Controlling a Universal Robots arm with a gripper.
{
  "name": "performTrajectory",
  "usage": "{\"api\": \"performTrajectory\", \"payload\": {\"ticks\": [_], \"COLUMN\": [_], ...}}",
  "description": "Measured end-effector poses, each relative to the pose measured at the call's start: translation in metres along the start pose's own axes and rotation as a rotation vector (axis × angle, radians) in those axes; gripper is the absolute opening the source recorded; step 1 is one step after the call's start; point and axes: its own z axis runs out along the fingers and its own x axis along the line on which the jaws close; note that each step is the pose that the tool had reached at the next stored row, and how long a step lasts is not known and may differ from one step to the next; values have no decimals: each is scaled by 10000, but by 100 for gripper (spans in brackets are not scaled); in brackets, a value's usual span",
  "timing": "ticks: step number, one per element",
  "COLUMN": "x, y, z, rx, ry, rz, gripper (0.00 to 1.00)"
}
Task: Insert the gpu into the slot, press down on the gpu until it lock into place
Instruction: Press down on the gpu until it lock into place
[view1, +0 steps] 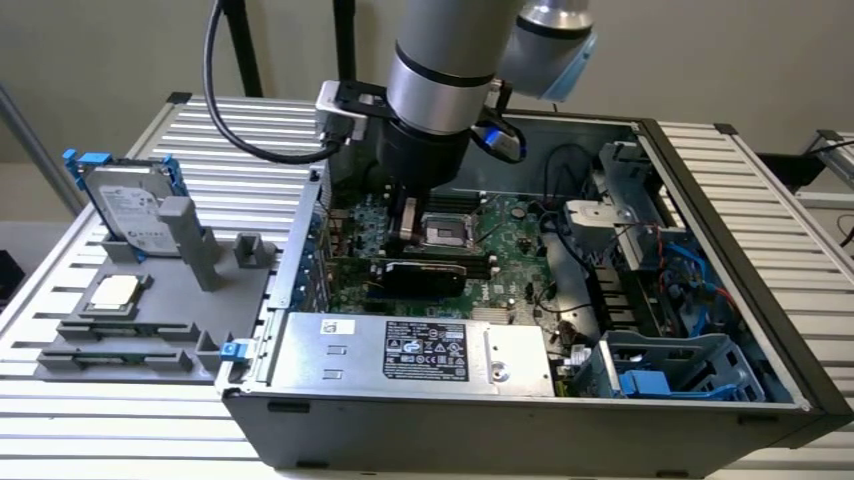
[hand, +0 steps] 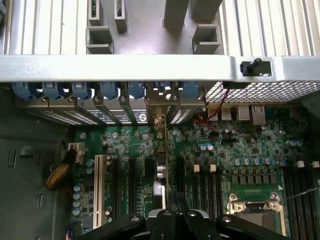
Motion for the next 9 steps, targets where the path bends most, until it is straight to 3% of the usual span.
{"api": "performTrajectory", "payload": {"ticks": [3, 8, 9], "x": [2, -1, -3], "y": [8, 7, 11], "z": [26, 66, 74], "rx": [26, 280, 310], "ry": [49, 154, 173], "rz": [5, 7, 9], "gripper": [11, 11, 11]}}
